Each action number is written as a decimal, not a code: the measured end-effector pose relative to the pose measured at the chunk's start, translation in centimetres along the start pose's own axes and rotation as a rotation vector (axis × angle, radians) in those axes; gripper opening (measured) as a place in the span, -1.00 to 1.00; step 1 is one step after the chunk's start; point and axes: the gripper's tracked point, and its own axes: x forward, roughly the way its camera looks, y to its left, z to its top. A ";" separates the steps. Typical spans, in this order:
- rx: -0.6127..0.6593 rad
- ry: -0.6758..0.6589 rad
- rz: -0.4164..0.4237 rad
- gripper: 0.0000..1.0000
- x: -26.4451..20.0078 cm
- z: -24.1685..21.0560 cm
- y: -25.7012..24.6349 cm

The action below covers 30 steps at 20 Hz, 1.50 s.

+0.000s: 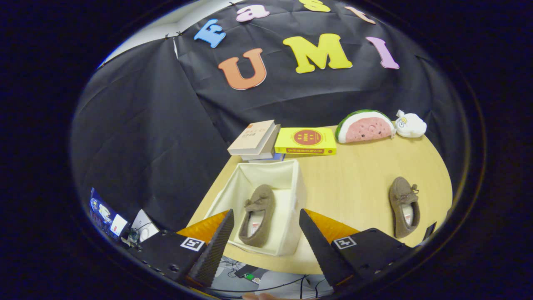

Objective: Open the storage box then place both shoes into the box .Put the left shoe in first, then the right shoe, with the right side of both shoes facing outward in a uniform manner.

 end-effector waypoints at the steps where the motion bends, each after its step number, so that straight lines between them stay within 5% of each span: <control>1: 0.003 0.006 -0.015 0.92 -0.1 -0.1 -1.5; 7: 0.020 0.069 -0.071 0.92 -0.4 -1.3 -10.8; 20: 0.069 0.172 -0.391 0.92 -1.4 -4.0 -34.6; 26: 0.031 0.271 -0.426 0.91 0.1 -6.8 -38.8; 30: 0.014 0.347 -0.430 0.53 1.5 -8.0 -39.7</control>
